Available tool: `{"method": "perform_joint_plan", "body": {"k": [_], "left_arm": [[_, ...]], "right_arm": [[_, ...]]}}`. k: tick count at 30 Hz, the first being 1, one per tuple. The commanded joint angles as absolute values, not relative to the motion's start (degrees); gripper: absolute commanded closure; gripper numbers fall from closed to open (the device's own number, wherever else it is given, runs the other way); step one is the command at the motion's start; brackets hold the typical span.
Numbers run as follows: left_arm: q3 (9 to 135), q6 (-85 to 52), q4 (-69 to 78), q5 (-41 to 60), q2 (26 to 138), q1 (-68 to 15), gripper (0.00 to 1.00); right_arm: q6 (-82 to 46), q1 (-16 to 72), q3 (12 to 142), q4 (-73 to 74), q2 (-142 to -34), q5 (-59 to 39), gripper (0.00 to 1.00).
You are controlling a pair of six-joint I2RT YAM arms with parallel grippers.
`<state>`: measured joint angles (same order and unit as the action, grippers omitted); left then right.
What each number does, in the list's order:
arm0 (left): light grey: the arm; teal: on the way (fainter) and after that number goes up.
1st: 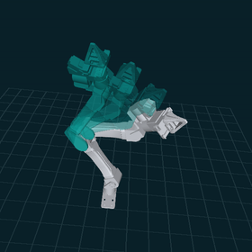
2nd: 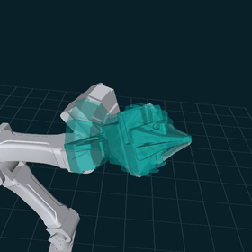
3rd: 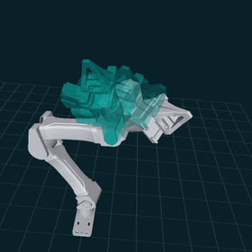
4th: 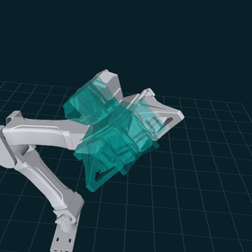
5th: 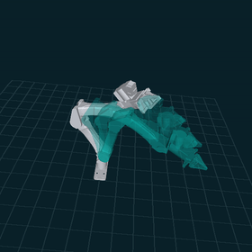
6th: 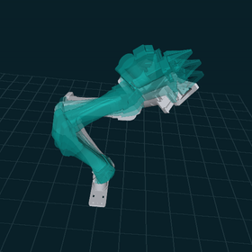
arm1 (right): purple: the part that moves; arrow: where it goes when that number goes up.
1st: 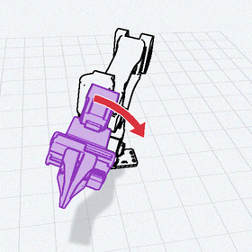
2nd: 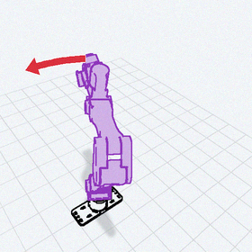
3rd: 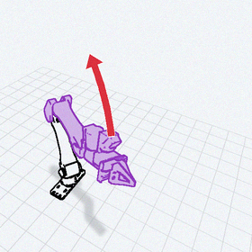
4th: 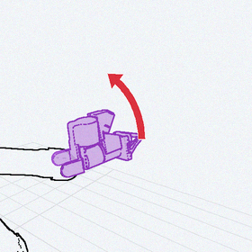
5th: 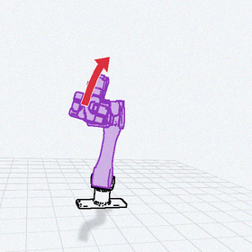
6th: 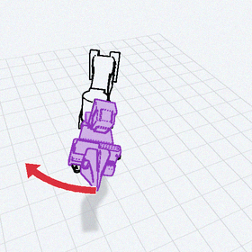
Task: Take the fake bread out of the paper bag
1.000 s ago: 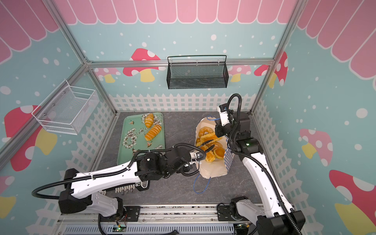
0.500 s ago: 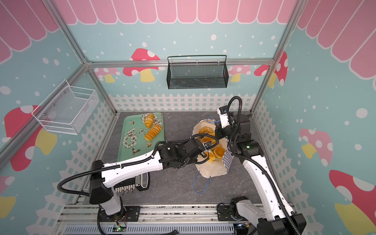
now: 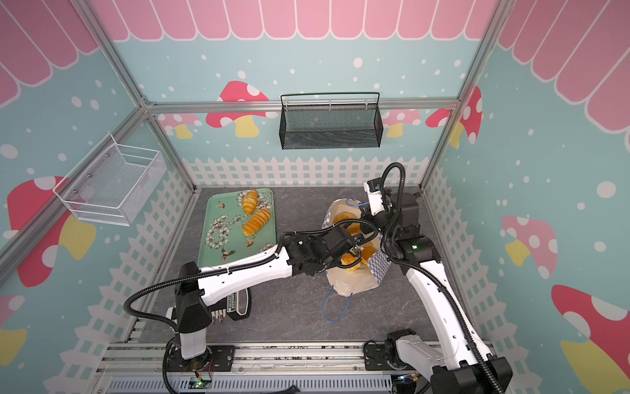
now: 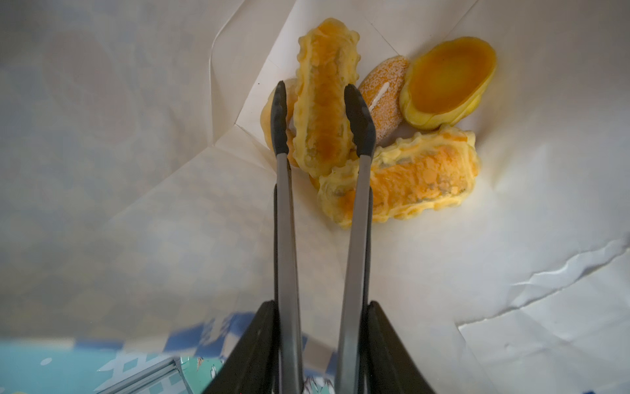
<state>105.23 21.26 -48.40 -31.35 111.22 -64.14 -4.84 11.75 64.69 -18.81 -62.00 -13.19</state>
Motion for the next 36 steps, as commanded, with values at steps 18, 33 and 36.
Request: {"method": "perform_joint_plan", "body": {"k": [18, 33, 36], "left_arm": [[112.9, 21.0, -49.1, -33.0, 115.2, -63.5, 0.62], [112.8, 20.0, -50.0, -27.8, 120.0, -60.1, 0.62], [111.6, 20.6, -50.9, -26.2, 119.5, -60.1, 0.62]], "right_arm": [[-9.0, 12.1, 66.4, -17.5, -62.9, -15.2, 1.00], [-9.9, 12.0, 64.8, -16.4, -62.9, -16.1, 1.00], [-9.5, 12.0, 64.7, -16.4, -63.0, -15.6, 1.00]]}}
